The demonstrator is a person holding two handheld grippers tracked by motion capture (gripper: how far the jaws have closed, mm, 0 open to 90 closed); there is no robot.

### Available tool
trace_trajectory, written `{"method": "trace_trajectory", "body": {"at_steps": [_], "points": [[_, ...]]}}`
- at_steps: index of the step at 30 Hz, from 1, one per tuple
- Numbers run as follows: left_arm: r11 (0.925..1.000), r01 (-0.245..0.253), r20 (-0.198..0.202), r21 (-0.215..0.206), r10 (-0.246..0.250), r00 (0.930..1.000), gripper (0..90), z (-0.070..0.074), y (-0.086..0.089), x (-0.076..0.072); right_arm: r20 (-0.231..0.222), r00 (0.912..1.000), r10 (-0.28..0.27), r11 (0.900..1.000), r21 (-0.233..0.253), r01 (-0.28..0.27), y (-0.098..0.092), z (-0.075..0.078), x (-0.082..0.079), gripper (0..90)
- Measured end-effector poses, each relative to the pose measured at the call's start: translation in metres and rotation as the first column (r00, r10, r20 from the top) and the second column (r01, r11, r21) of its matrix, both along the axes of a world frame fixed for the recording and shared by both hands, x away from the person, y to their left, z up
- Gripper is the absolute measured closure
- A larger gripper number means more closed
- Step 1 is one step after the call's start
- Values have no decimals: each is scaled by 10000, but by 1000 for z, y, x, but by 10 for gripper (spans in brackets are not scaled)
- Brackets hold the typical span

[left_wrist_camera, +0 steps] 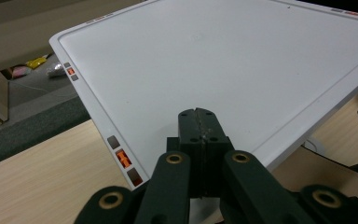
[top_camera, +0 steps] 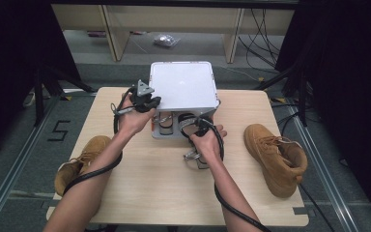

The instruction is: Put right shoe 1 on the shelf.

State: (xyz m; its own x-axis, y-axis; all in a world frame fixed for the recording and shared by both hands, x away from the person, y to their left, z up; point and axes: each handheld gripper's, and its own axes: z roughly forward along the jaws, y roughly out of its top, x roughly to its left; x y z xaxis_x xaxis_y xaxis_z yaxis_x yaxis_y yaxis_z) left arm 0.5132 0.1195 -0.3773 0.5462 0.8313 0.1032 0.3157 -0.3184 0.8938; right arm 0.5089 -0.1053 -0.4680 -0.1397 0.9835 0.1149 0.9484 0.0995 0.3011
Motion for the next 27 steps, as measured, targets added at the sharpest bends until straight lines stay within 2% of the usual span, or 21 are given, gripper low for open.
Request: {"method": "trace_trajectory", "body": {"at_steps": [3,4,5,6,7,9,10,13,16,17,19,20,23,25,27], "points": [[10000,2,-6,26,-2,10000,900,0,0,0,-7,10000,16,10000,42,-16,0,0,0,423],[10000,-1,-8,16,1,10000,900,0,0,0,133,9999,-8,10000,1,8,0,1,-1,403],[9999,40,-30,132,-40,10000,900,1,1,0,414,9989,197,9998,57,-200,-2,3,-1,391],[9999,44,-24,143,-43,10000,900,1,1,0,174,9991,-381,9989,267,376,2,8,-3,381],[9999,45,-28,150,-45,10000,900,1,1,0,447,9989,160,9995,262,-171,-1,10,-3,358],[9999,35,-24,134,-34,10000,900,1,1,0,559,9980,290,9995,95,-296,-3,16,-5,356],[9999,28,-16,124,-28,10000,900,0,1,0,605,9976,323,9988,345,-345,-4,21,-8,356],[10000,12,-3,74,-12,10000,900,0,1,0,921,9949,411,9970,609,-468,-8,32,-15,363],[9999,38,-24,166,-37,10000,900,1,1,0,1185,9908,650,9939,815,-749,-15,44,-23,424],[10000,-1,-7,27,1,10000,900,0,0,0,1238,9898,707,9930,855,-816,-17,48,-27,468],[10000,-5,3,6,5,10000,900,0,0,0,1359,9869,869,9896,1019,-1012,-24,55,-32,527],[9999,28,-10,97,-27,10000,900,0,1,0,1339,9874,849,9872,1227,-1015,-27,58,-35,559],[10000,27,-4,89,-27,10000,900,0,1,0,1392,9865,860,9839,1440,-1061,-38,66,-44,672],[9999,34,-11,130,-34,10000,900,1,1,0,1416,9839,1094,9811,1436,-1297,-47,69,-50,753],[10000,4,0,30,-4,10000,900,0,0,0,1306,9858,1059,9819,1430,-1244,-53,69,-57,803]]}}
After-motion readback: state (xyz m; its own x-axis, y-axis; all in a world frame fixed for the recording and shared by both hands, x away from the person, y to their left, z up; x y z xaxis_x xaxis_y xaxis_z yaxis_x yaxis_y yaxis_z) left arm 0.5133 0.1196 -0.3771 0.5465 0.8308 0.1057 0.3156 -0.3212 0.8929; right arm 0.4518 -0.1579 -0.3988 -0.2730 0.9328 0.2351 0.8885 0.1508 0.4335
